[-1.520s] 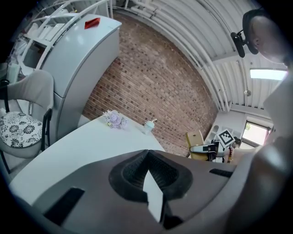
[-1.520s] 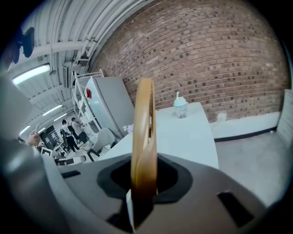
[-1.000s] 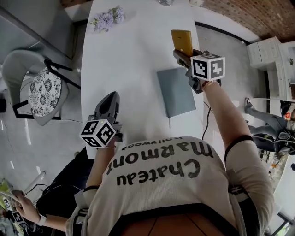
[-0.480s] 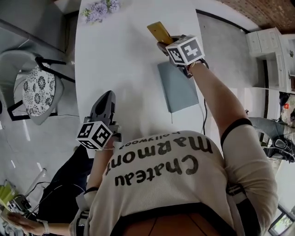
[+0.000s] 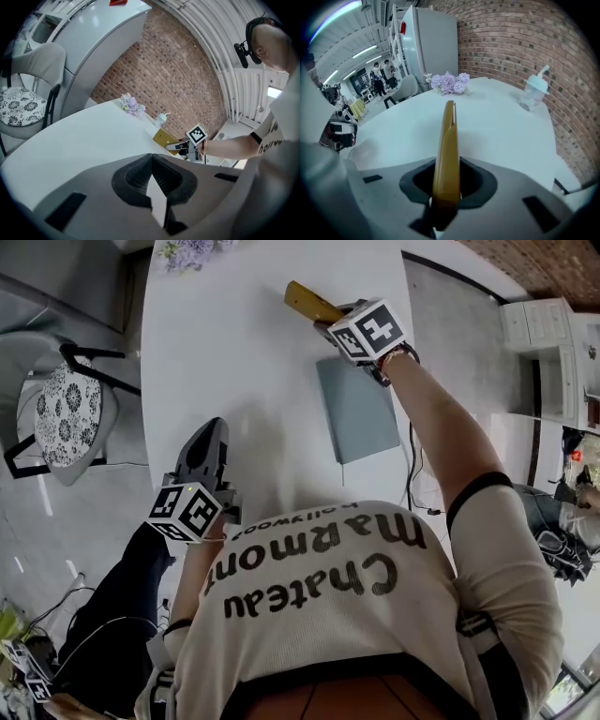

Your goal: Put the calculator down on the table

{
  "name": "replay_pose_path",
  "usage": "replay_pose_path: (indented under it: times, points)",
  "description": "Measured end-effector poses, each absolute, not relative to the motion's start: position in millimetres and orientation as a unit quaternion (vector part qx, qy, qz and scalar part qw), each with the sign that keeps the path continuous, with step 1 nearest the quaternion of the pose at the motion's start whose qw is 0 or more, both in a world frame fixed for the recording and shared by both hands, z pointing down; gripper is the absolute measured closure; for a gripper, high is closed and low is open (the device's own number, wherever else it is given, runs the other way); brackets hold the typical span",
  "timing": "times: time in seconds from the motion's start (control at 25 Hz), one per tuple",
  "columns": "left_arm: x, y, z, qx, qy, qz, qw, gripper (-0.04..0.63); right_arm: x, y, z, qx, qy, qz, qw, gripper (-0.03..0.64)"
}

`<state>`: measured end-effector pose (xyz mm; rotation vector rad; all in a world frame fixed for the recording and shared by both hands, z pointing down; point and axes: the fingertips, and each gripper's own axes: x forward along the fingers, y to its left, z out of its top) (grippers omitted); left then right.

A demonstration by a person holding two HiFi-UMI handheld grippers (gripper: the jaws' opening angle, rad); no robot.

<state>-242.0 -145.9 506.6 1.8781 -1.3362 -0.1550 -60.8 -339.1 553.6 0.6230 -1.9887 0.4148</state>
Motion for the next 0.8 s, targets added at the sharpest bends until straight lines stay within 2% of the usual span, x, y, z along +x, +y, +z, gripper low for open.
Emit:
replay_pose_path:
  times: [0.48,0.8]
  points:
    - [-242,-146,509,0.741,-0.532,-0.058,0.405,0.593,-52,-349,558,0.279,-0.82,0.222,0.448,0.506]
    - [-238,-147,510,0.741,-0.532,-0.057,0.405,0.594,-39,-360,558,0.318,-0.813,0.231,0.43,0.426]
